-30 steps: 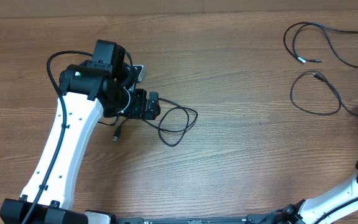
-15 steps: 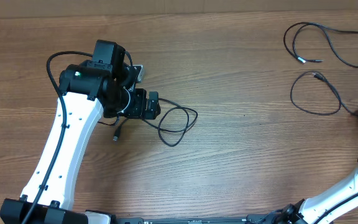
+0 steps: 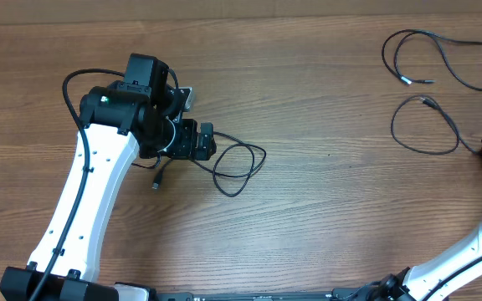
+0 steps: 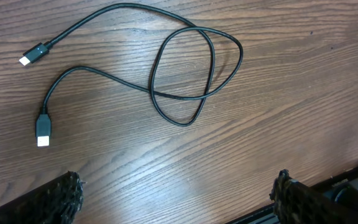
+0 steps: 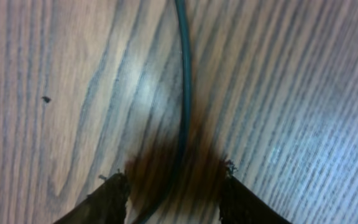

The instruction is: Untangle cables

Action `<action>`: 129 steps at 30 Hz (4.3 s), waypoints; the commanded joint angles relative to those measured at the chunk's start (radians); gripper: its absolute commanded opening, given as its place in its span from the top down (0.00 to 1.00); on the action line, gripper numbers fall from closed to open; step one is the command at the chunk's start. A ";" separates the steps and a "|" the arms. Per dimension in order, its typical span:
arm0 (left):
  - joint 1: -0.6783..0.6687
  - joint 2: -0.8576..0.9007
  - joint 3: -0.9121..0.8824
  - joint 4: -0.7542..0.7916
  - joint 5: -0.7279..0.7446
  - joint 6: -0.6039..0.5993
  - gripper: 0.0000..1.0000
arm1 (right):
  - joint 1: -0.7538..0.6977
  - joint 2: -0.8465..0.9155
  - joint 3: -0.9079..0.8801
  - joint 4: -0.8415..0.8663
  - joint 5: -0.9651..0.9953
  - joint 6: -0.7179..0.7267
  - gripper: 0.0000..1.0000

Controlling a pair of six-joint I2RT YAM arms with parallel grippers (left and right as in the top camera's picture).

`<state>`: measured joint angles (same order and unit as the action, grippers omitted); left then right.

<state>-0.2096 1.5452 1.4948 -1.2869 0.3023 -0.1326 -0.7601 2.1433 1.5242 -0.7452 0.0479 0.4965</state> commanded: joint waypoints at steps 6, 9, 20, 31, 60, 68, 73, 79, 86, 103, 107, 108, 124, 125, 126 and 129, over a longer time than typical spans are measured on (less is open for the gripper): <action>-0.008 0.004 0.019 0.002 0.005 -0.014 0.00 | -0.001 0.029 0.013 0.023 0.010 0.001 0.76; -0.008 0.004 0.019 0.002 0.005 -0.014 0.00 | -0.001 0.029 0.013 0.034 0.009 0.001 0.80; -0.008 0.004 0.019 0.000 0.005 -0.015 0.01 | -0.001 0.029 0.013 0.079 -0.095 0.002 0.96; -0.008 0.004 0.019 0.000 0.005 -0.025 0.00 | -0.008 0.027 0.019 0.078 -0.095 0.002 0.25; -0.008 -0.013 0.019 0.042 0.057 -0.047 0.01 | 0.103 -0.406 0.165 -0.485 -0.653 -0.127 0.00; -0.008 -0.138 0.019 0.041 -0.070 -0.173 0.00 | 0.369 -0.406 0.164 -0.631 -0.678 -0.353 0.00; -0.005 -0.238 0.019 0.008 -0.259 -0.305 0.00 | 0.573 -0.401 0.164 -0.623 -0.651 -0.370 0.00; -0.005 -0.278 0.019 -0.065 -0.415 -0.430 0.00 | 0.801 -0.384 0.164 -0.570 -0.584 -0.366 0.00; -0.005 -0.268 0.019 -0.095 -0.412 -0.429 0.01 | 1.029 -0.333 0.159 -0.565 -0.411 -0.219 0.00; -0.005 -0.177 0.019 -0.119 -0.360 -0.428 0.01 | 1.213 -0.323 -0.093 -0.340 -0.312 0.061 0.07; -0.005 -0.129 0.019 -0.120 -0.340 -0.428 0.01 | 1.213 -0.321 -0.145 -0.259 -0.313 0.137 0.22; -0.005 -0.116 0.019 -0.119 -0.328 -0.428 0.00 | 1.213 -0.321 -0.153 -0.243 -0.314 0.157 0.26; -0.007 -0.025 0.019 -0.116 -0.298 -0.424 0.01 | 1.278 -0.288 -0.303 -0.002 -0.323 0.287 0.44; -0.007 -0.025 0.019 -0.116 -0.297 -0.421 0.00 | 1.285 -0.287 -0.308 0.016 -0.331 0.292 0.47; -0.007 -0.025 0.019 -0.116 -0.297 -0.421 0.01 | 1.292 -0.286 -0.310 0.028 -0.337 0.292 0.48; -0.007 -0.025 0.019 -0.114 -0.298 -0.421 0.00 | 1.320 -0.286 -0.310 0.057 -0.332 0.293 0.48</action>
<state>-0.2096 1.5173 1.4948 -1.4029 -0.0067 -0.5484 0.5266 1.8549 1.2209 -0.7113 -0.2779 0.7673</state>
